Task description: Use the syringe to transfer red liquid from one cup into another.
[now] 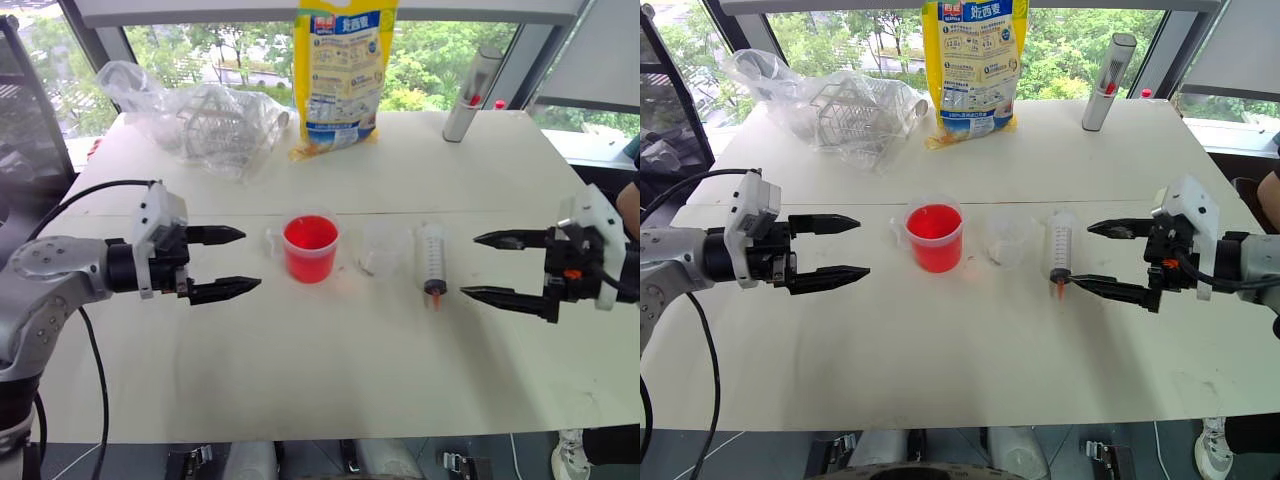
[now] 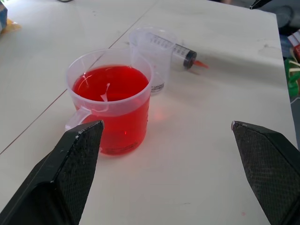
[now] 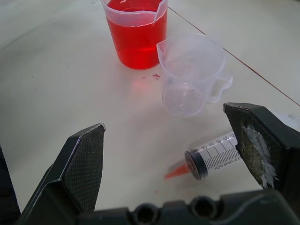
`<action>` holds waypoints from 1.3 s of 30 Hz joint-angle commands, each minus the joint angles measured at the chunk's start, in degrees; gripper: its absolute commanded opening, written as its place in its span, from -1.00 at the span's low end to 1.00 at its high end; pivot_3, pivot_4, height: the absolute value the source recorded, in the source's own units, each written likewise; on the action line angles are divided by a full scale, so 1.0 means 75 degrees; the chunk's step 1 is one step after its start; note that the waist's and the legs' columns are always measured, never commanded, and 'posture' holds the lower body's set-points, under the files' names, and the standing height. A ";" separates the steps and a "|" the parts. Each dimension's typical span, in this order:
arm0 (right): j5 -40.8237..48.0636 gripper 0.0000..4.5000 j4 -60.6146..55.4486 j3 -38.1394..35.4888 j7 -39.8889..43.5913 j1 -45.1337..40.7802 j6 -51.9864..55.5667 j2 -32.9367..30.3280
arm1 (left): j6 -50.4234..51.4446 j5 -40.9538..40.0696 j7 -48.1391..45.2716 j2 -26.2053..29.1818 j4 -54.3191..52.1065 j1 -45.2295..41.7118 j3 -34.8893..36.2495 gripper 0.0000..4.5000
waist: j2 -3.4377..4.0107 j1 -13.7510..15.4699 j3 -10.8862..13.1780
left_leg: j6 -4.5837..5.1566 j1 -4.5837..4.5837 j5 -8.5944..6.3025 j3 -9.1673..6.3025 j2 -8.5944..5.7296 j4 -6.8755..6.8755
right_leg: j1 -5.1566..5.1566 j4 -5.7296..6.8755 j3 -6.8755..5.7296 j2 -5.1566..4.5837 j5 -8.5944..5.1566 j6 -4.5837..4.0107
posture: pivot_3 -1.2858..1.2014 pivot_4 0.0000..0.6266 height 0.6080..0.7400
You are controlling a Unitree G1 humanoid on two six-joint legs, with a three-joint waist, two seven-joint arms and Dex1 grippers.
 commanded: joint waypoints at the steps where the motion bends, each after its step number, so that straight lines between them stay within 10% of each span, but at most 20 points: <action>1: 0.0082 0.97 -0.0247 -0.0286 -0.0012 0.0010 -0.0026 -0.0075 | 0.0014 -0.0075 -0.0085 0.0194 -0.0150 -0.0017 0.0161 1.00 | 0.0000 0.0002 0.0000 | 0.0000 0.0000 0.0000 0.0000 0.0000 0.0000 | 0.0000 0.0000 0.0000 0.0000 0.0000 0.0000 | 0.03 -0.52 1.00; 28: 0.0091 0.97 -0.0182 0.0206 -0.0932 -0.0549 0.1168 -0.0218 | -0.0063 -0.0225 -0.0086 0.0201 -0.0190 0.0015 0.0104 1.00 | -0.0001 -0.0008 0.0001 | 0.0000 0.0000 0.0000 0.0001 0.0000 0.0000 | -0.0001 0.0000 0.0001 -0.0002 -0.0008 -0.0015 | 0.03 -0.52 1.00; 39: -0.0944 0.97 0.3612 0.3367 -0.3883 -0.6151 0.6879 0.1571 | -0.0156 -0.0074 0.0004 -0.0073 -0.0059 -0.0370 -0.0246 1.00 | 0.0003 -0.0078 0.0004 | 0.0001 -0.0011 0.0000 0.0022 0.0000 -0.0011 | -0.0040 0.0004 0.0025 -0.0001 -0.0002 -0.0042 | 0.03 -0.52 1.00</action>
